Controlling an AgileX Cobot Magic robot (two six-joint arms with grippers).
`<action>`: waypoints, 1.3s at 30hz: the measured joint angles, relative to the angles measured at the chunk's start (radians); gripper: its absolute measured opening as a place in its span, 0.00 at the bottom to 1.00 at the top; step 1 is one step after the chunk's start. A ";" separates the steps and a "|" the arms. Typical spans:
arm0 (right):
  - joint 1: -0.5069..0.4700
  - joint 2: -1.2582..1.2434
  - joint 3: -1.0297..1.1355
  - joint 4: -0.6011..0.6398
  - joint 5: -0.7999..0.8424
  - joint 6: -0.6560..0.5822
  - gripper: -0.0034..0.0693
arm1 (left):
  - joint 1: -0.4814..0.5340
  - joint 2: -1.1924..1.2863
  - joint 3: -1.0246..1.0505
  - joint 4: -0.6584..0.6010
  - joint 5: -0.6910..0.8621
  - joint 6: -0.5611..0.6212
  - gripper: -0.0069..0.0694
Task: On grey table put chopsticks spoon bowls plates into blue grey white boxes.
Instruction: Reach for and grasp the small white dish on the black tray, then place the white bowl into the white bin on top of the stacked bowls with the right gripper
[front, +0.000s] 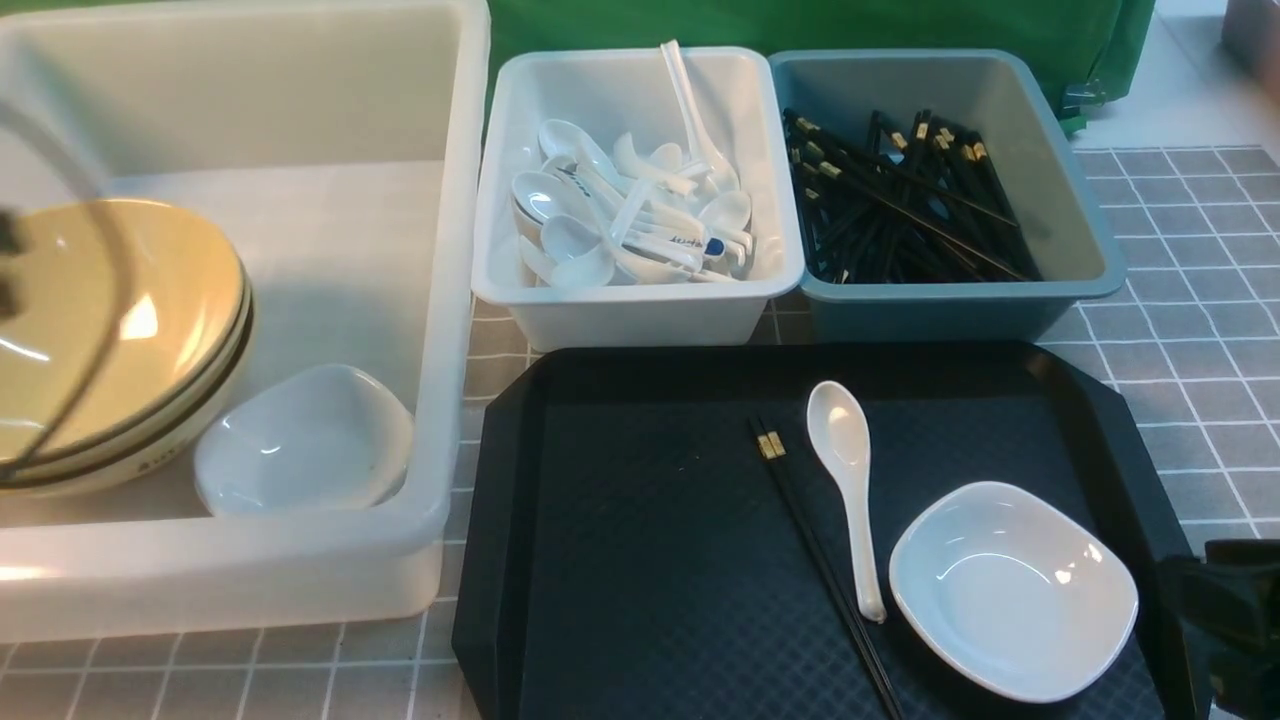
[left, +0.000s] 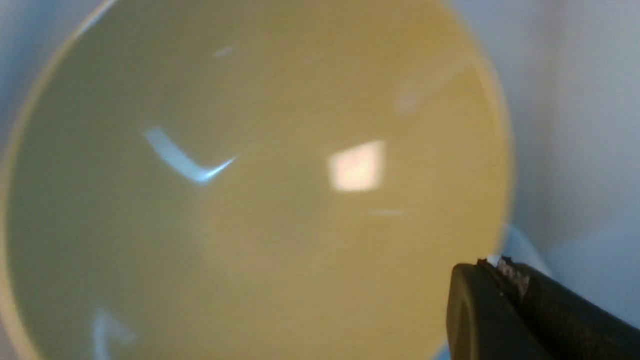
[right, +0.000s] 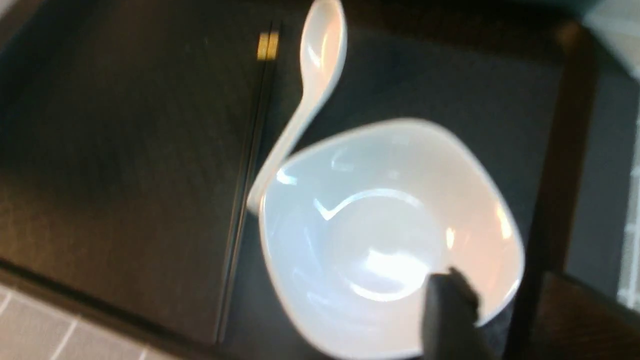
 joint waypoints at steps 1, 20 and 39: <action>0.000 0.031 -0.029 0.000 0.021 -0.006 0.54 | -0.080 -0.053 -0.006 0.004 0.001 0.025 0.08; 0.000 0.751 -0.328 -0.049 -0.037 -0.176 0.68 | -0.428 -0.671 0.390 0.666 0.181 -0.411 0.08; 0.030 0.679 -0.743 0.195 0.344 -0.259 0.13 | -0.428 -1.236 0.701 0.945 -0.099 -0.643 0.08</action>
